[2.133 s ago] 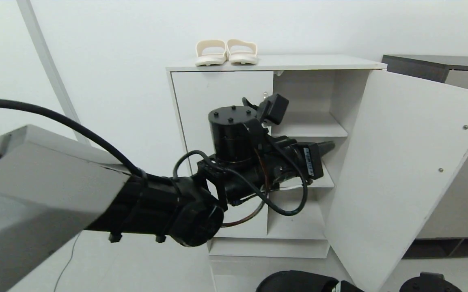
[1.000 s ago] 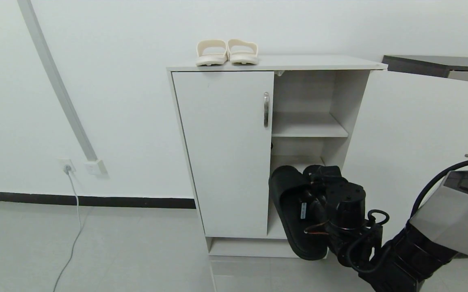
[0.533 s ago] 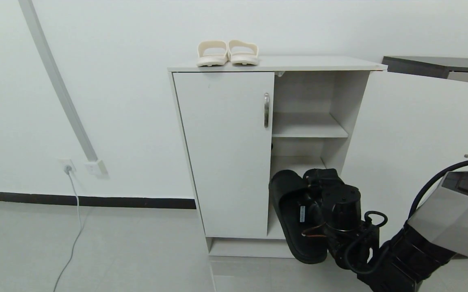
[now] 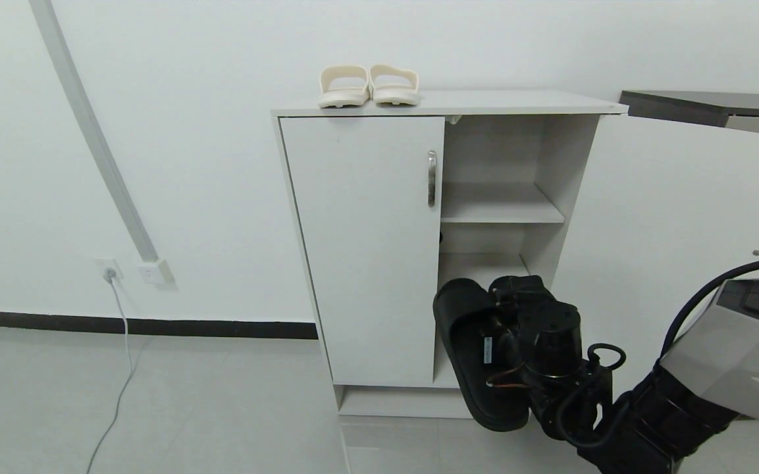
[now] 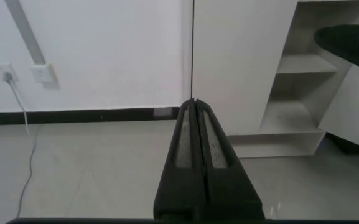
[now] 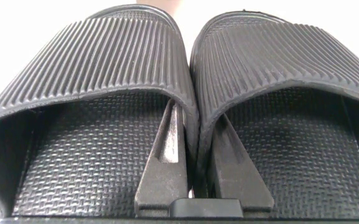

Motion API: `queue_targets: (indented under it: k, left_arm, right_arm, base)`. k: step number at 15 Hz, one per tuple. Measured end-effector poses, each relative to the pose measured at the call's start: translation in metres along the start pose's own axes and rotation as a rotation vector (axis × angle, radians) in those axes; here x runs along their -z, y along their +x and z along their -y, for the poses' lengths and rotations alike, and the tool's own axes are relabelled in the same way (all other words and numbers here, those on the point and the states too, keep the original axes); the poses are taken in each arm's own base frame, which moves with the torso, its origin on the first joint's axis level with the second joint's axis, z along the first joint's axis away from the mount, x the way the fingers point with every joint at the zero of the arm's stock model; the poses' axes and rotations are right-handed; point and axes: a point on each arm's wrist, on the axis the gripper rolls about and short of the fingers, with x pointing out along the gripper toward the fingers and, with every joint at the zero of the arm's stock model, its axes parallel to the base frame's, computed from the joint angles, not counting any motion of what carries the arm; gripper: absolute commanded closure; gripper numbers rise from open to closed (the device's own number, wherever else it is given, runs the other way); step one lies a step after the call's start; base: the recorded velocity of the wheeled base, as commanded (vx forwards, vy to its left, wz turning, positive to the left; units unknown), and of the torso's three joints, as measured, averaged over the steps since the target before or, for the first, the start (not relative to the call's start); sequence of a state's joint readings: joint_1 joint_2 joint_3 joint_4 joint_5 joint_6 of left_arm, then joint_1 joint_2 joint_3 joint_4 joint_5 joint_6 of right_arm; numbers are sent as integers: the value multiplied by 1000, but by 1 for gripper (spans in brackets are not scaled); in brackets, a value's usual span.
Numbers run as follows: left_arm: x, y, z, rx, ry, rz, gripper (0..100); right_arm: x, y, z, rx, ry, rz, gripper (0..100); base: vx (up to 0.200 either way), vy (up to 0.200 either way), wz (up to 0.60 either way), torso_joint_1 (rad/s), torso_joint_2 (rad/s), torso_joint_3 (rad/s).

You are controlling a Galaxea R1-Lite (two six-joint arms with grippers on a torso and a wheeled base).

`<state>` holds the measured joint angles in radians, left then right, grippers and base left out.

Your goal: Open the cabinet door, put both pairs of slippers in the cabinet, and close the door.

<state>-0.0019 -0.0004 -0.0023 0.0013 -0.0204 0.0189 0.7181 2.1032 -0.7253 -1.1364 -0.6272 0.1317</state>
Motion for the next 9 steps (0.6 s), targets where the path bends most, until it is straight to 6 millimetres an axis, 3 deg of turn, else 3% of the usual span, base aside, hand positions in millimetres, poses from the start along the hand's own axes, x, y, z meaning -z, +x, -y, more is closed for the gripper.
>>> queue_targets:
  k: [7, 9]
  left_arm:
    - [0, 0, 0, 6, -20, 3, 100]
    - [0, 0, 0, 6, -20, 3, 100]
  right_arm:
    - [2, 8, -23, 45, 26, -53, 100]
    - [0, 10, -24, 57, 35, -45, 100]
  base:
    - [0, 0, 0, 0, 0, 0]
    - [0, -200, 0, 2, 0, 5]
